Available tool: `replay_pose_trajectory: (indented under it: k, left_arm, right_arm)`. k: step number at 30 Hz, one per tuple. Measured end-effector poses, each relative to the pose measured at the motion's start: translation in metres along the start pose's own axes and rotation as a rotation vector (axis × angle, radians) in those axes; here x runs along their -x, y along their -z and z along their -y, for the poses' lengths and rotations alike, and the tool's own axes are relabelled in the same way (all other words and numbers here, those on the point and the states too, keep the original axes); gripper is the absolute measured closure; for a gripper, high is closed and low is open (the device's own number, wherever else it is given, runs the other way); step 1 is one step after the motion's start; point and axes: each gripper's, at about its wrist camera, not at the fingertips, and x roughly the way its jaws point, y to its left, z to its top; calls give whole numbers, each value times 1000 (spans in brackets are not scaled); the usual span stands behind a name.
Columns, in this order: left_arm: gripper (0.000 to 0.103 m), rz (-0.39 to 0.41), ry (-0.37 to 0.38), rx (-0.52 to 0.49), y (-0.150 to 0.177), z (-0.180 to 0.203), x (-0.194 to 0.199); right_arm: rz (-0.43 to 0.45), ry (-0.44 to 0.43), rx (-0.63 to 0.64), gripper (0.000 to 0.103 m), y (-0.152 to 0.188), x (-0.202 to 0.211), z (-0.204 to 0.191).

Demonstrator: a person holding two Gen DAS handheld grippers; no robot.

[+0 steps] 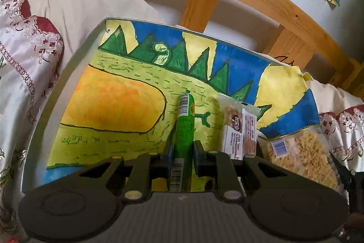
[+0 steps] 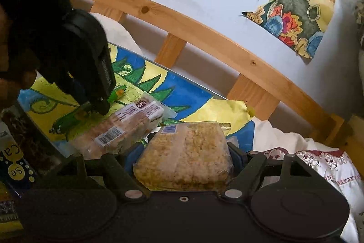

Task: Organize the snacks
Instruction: 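Carry the green stick to the tray with the left tool while the right tool carries the rice bag there, then open both tools to release the green stick and rice bag in the tray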

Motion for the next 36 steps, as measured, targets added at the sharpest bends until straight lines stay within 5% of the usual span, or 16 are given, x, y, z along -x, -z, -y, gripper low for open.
replay_pose_trajectory:
  k: [10,23,36]
  left_arm:
    - [80,19,-7,-8,4,1,4]
    - [19,137,-69,37,0,-15,47]
    - [6,207,-78,76,9,-30,90]
  right_arm:
    - [-3,3,-29,20,2,-2,5]
    - [66,26,-114,5,-13,25,20]
    - [120,61,-212,1,-30,70,37]
